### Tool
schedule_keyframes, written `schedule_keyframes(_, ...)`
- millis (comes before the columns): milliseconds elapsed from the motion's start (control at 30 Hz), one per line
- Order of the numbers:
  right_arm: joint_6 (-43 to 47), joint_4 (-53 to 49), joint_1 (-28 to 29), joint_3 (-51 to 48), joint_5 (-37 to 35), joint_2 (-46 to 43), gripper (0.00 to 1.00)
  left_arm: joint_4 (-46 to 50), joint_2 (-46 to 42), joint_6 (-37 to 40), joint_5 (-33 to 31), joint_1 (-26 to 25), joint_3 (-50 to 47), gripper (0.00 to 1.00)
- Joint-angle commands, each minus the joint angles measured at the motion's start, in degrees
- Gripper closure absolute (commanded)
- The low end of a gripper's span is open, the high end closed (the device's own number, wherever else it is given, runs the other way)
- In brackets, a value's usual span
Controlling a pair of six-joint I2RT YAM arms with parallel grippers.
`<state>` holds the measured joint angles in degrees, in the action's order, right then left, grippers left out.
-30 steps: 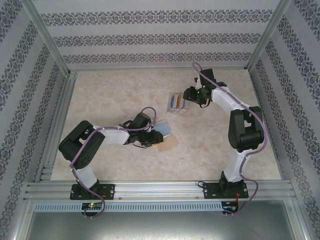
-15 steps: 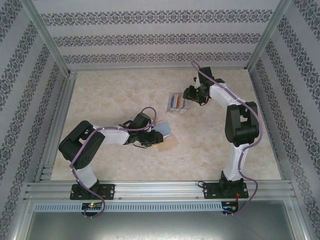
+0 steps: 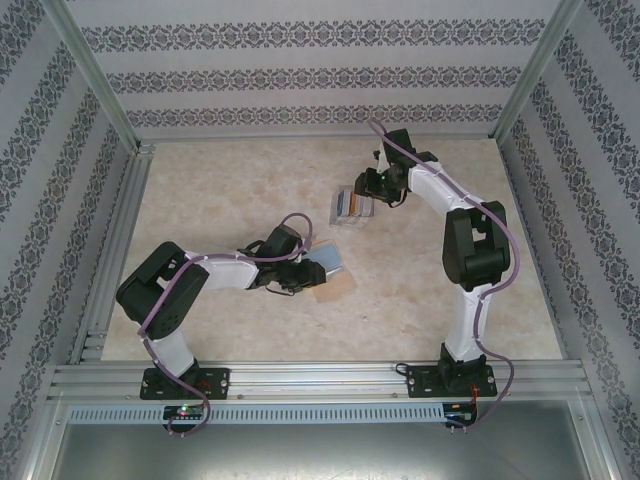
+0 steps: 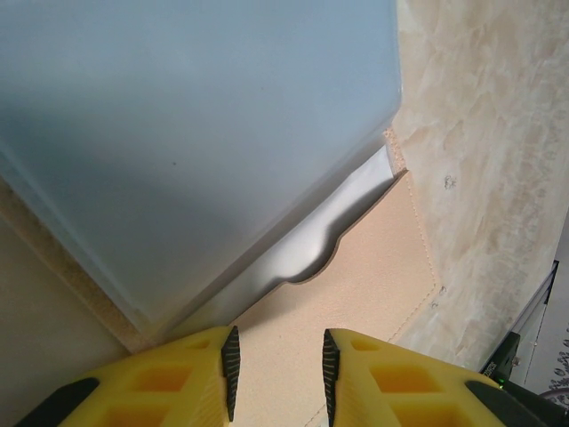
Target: Put the credit cards into the card holder
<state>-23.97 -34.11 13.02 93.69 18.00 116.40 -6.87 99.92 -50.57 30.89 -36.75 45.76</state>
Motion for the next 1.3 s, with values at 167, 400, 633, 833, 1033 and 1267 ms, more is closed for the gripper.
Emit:
schedule_keyframes(167, 0.9, -1.4, 0.7, 0.7, 0.4, -1.4, 0.55, 0.5, -0.5, 1.4, -1.1, -0.3, -0.1, 0.67)
schedule_keyframes(400, 0.9, -1.0, 0.5, -0.5, 0.3, -2.8, 0.59, 0.6, -0.4, 1.4, -1.2, -0.3, -0.2, 0.67)
schedule_keyframes(633, 0.6, -0.5, 0.3, -1.1, 0.7, -3.2, 0.69, -0.4, 0.1, 0.8, -0.6, -0.3, -0.4, 0.67)
schedule_keyframes(833, 0.6, -0.5, -0.1, -1.4, 0.8, -3.6, 0.74, -0.5, 0.7, 0.7, -0.6, -0.3, -0.3, 0.67)
schedule_keyframes(1033, 0.6, -0.2, -0.5, -2.0, 1.1, -4.2, 0.81, -0.9, 1.1, 0.5, -0.4, -0.3, -0.3, 0.67)
schedule_keyframes(1267, 0.8, 0.1, -1.5, -2.8, 2.1, -4.3, 0.91, -1.1, 1.2, 0.5, -0.3, -0.3, -0.2, 0.67)
